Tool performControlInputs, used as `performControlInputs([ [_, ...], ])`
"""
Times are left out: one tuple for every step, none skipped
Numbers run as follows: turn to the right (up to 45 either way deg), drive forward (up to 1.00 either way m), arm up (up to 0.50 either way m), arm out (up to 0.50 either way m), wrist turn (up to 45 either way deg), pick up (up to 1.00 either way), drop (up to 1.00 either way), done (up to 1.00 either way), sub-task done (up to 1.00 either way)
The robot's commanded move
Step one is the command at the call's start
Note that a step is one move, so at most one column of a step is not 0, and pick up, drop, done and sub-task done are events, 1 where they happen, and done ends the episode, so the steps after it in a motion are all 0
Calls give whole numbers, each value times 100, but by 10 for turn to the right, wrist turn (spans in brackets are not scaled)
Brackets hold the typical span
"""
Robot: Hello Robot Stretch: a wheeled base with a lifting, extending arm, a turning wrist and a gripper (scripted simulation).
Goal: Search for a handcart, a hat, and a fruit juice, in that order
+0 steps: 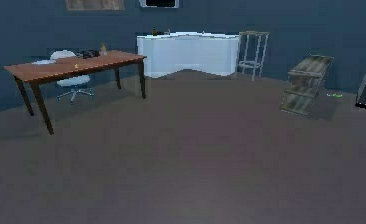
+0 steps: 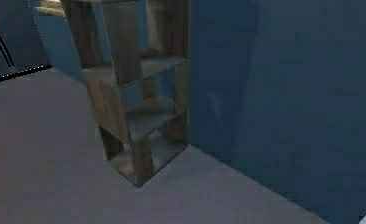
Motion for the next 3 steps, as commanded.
performControlInputs([
  [0, 100, 0, 0, 0, 0, 0, 0, 0],
  [0, 100, 0, 0, 0, 0, 0, 0, 0],
  [0, 100, 0, 0, 0, 0, 0, 0, 0],
])
